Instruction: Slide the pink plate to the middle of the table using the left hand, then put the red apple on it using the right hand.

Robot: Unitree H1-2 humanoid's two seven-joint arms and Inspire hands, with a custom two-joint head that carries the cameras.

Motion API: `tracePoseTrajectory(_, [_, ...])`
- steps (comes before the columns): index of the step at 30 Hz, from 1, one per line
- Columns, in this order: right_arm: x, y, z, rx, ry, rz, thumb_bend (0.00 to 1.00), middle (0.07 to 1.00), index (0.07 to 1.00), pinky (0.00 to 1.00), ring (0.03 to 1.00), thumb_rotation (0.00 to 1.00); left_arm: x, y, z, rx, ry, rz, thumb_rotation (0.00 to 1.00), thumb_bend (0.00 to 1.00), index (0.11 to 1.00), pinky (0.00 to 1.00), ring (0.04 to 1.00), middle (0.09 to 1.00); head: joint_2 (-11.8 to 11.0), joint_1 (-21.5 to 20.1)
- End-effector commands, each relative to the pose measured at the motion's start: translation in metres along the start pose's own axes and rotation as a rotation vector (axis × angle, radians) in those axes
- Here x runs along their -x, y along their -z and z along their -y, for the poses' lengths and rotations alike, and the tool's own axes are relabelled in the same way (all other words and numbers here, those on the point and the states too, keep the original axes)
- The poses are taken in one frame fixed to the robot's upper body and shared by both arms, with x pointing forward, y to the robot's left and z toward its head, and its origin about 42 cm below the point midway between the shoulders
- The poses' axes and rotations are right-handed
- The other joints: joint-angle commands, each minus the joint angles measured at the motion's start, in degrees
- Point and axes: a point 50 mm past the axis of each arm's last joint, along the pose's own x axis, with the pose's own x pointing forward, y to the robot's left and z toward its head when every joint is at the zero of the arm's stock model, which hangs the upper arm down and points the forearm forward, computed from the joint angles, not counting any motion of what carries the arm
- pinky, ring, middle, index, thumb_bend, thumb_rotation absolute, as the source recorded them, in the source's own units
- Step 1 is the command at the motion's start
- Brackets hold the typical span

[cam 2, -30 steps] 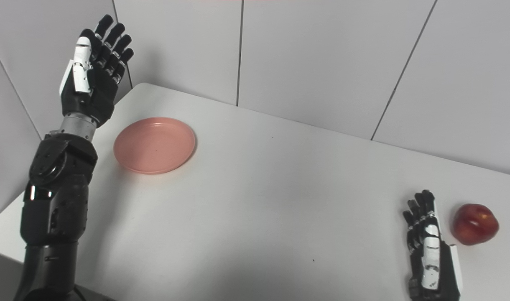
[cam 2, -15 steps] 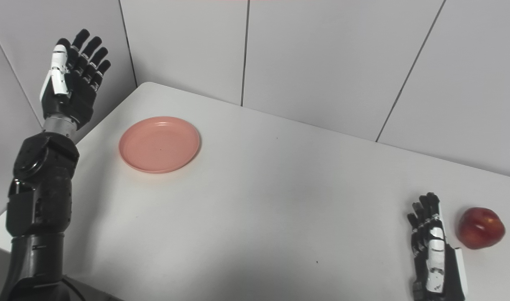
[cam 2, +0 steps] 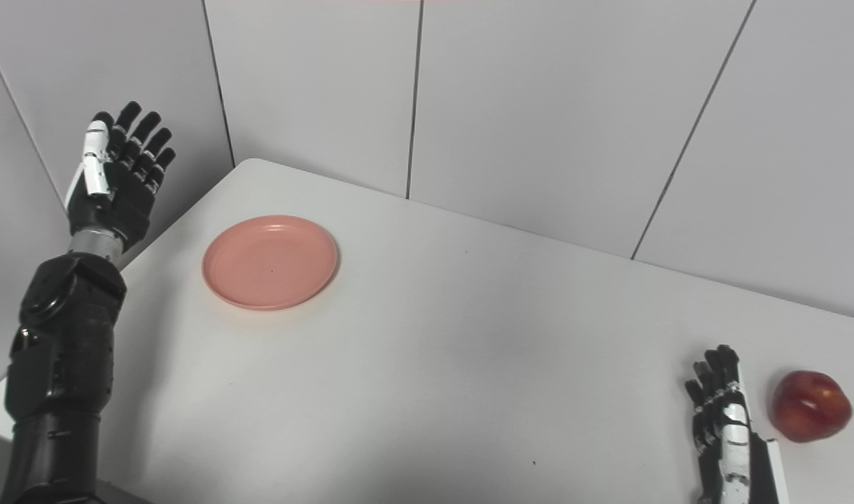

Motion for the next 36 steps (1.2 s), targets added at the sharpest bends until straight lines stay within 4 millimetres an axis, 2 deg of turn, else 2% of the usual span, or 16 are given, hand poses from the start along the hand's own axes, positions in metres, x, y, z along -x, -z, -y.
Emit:
tracePoseTrajectory(1, [0.030, 0.029, 0.004, -0.024, 0.029, -0.113, 0.27, 1.000, 1.000, 1.00, 1.000, 1.00, -0.008, -0.016, 0.007, 0.004, 0.045, 0.077, 1.00, 0.27, 0.957, 1.00, 0.968, 0.968, 0.12, 0.04])
tracePoseTrajectory(7, [0.030, 0.028, 0.004, -0.027, 0.029, -0.117, 0.26, 1.000, 1.000, 1.00, 1.000, 1.00, -0.006, -0.006, 0.004, 0.031, 0.026, 0.045, 1.00, 0.27, 0.929, 1.00, 0.964, 0.952, 0.25, 0.08])
tracePoseTrajectory(28, [0.031, 0.026, 0.004, -0.028, 0.028, -0.111, 0.26, 1.000, 1.000, 1.00, 1.000, 1.00, -0.002, 0.030, -0.005, 0.011, 0.000, -0.034, 1.00, 0.26, 0.920, 1.00, 0.957, 0.944, 0.79, 0.45])
tracePoseTrajectory(34, [0.031, 0.024, 0.004, -0.025, 0.028, -0.109, 0.26, 1.000, 1.000, 1.00, 1.000, 1.00, -0.002, 0.039, -0.010, 0.036, -0.026, -0.059, 1.00, 0.24, 0.913, 0.96, 0.941, 0.936, 0.97, 0.60])
tracePoseTrajectory(36, [0.031, 0.024, 0.004, -0.026, 0.027, -0.111, 0.25, 1.000, 1.000, 1.00, 1.000, 1.00, -0.001, 0.041, -0.011, 0.053, -0.020, -0.067, 1.00, 0.25, 0.922, 0.98, 0.955, 0.947, 1.00, 0.55])
